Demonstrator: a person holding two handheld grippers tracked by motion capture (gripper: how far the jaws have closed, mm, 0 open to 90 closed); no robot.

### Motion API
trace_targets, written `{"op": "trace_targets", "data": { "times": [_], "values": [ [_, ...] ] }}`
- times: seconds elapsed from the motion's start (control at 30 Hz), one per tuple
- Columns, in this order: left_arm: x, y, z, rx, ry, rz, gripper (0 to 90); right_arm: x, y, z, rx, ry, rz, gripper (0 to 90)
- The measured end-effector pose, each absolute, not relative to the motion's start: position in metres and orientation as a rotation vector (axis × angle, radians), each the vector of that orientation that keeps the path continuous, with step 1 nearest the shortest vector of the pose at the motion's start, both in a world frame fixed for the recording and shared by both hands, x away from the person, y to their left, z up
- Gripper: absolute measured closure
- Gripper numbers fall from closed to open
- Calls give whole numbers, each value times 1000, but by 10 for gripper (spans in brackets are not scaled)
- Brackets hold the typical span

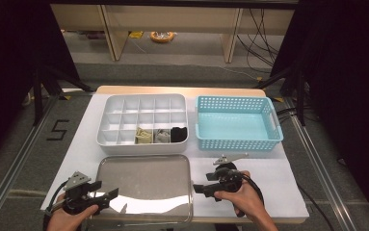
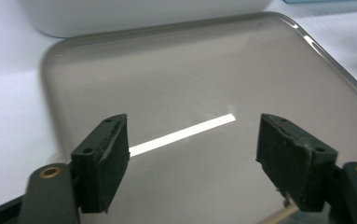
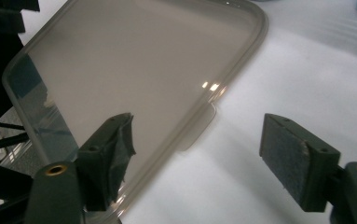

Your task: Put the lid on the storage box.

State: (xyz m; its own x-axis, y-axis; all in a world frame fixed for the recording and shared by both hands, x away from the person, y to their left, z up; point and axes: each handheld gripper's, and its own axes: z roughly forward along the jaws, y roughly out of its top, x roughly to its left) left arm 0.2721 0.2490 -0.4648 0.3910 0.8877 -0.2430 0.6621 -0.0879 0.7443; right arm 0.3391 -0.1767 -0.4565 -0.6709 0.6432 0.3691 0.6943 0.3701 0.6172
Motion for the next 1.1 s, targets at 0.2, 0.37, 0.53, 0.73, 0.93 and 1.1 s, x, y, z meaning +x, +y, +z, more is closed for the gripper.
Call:
{"op": "trace_targets", "data": {
  "times": [0.2,0.37,0.53,0.73,0.93,1.1],
  "values": [
    [278,273,-465,1792,1408,325,306,333,-175,-458,-1274,-2503,-1197,251],
    [280,291,-472,1854,1451,320,352,331,-173,-461,-1257,-2523,-1193,252],
    [283,304,-478,1879,1484,290,458,331,-172,-463,-1250,-2537,-1187,254],
    [288,310,-483,1894,1493,209,575,330,-171,-463,-1255,-2523,-1172,259],
    [293,313,-489,1867,1500,141,679,332,-171,-465,-1246,-2527,-1182,265],
    [293,315,-490,1827,1512,114,686,333,-170,-467,-1303,-2482,-1171,280]
  ]
}}
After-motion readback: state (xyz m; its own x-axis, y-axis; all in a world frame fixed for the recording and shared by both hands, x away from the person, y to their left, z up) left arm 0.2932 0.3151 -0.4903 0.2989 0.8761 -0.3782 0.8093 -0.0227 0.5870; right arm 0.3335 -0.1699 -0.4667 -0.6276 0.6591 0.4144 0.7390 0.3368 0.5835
